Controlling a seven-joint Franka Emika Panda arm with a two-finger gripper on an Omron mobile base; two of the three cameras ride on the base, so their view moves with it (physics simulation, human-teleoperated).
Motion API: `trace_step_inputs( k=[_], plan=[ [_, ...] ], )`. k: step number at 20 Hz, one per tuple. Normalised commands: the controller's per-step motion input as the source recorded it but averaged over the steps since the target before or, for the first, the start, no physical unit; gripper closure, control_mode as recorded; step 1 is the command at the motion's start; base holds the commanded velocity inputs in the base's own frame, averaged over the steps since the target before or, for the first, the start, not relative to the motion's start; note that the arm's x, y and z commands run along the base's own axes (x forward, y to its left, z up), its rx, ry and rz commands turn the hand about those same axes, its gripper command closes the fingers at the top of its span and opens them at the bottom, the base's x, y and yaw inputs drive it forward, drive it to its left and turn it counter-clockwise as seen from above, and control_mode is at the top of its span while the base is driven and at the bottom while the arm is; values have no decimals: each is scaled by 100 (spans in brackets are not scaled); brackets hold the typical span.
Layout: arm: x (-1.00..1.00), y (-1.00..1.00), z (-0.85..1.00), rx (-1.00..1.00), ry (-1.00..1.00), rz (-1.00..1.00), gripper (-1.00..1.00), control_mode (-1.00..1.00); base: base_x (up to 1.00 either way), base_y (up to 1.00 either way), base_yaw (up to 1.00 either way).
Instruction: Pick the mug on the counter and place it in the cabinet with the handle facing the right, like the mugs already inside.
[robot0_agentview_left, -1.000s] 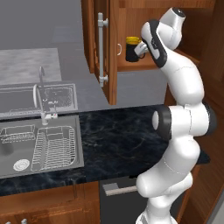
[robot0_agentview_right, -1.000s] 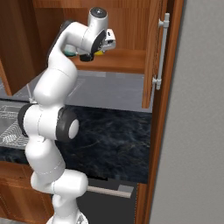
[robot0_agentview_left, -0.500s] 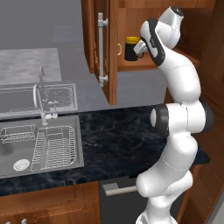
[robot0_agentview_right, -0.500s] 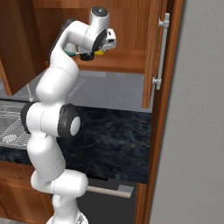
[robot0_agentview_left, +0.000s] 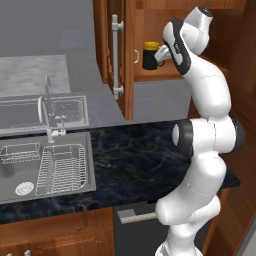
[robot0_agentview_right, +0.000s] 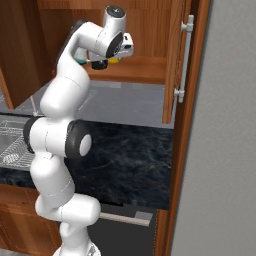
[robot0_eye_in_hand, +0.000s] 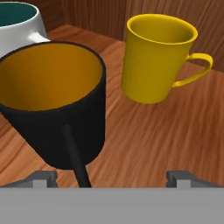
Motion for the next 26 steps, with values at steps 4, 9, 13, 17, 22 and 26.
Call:
trace_step_inputs(
  k=[4,9,13,17,22,26],
  plan=[
    [-25,0,0,0,0,1,-100,-100,0,0,0],
    [-26,1,0,0,0,2,-100,-100,0,0,0],
    [-35,5,0,1,0,3,-100,-100,0,0,0],
    [-41,0,0,0,0,1,-100,-100,0,0,0],
    [-50,2,0,2,0,0,-100,-100,0,0,0],
    [-54,10,-2,3,0,0,-100,-100,0,0,0]
  ],
)
